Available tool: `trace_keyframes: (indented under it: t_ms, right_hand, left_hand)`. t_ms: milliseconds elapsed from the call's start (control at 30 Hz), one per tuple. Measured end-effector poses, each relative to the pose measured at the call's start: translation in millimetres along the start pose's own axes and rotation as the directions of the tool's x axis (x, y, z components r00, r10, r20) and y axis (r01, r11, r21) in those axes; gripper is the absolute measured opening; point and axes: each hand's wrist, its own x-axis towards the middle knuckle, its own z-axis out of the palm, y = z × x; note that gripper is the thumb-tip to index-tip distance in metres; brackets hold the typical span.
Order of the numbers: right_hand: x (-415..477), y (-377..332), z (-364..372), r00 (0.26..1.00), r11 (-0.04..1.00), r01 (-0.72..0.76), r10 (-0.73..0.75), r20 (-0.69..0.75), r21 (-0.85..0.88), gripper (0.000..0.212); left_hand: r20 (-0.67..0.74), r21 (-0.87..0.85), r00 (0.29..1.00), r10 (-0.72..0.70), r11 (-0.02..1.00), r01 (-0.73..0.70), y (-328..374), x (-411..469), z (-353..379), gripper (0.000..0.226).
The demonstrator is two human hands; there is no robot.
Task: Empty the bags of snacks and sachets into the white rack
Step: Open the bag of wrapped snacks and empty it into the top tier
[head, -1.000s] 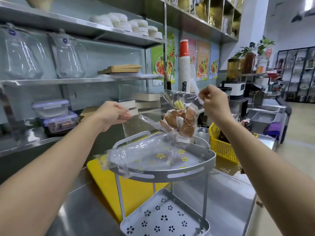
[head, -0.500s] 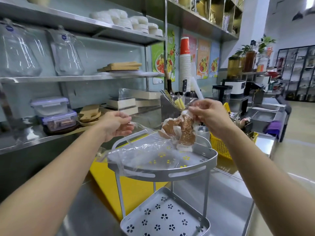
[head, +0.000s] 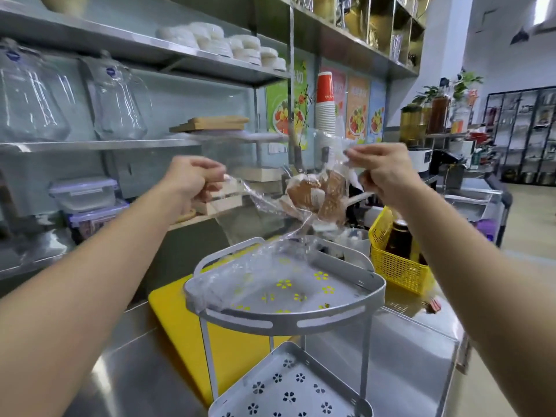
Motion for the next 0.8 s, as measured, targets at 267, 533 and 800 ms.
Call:
trace_keyframes:
  t_ms: [267,533,800]
  right_hand:
    - [30.3,-35.7,1.4,0.994,0.992,0.102,-0.104,-0.016,-0.072,0.005]
    - [33.3,-38.7,6.8,0.991,0.988,0.134,-0.136,-0.017,-0.074,0.007]
    - [14.4,-9.9,4.4,0.993,0.987,0.078,-0.065,0.094,-0.138,0.015]
  left_hand:
    - [0.052,0.056,0.999,0.005,0.998,-0.008,19.1,8.0,-6.1,0.005]
    - [0.039,-0.014,0.998,-0.040,0.999,0.040,10.3,9.6,-1.8,0.010]
    - [0.056,-0.060,0.998,-0.042,0.997,0.046,-7.0,6.9,-4.2,0.004]
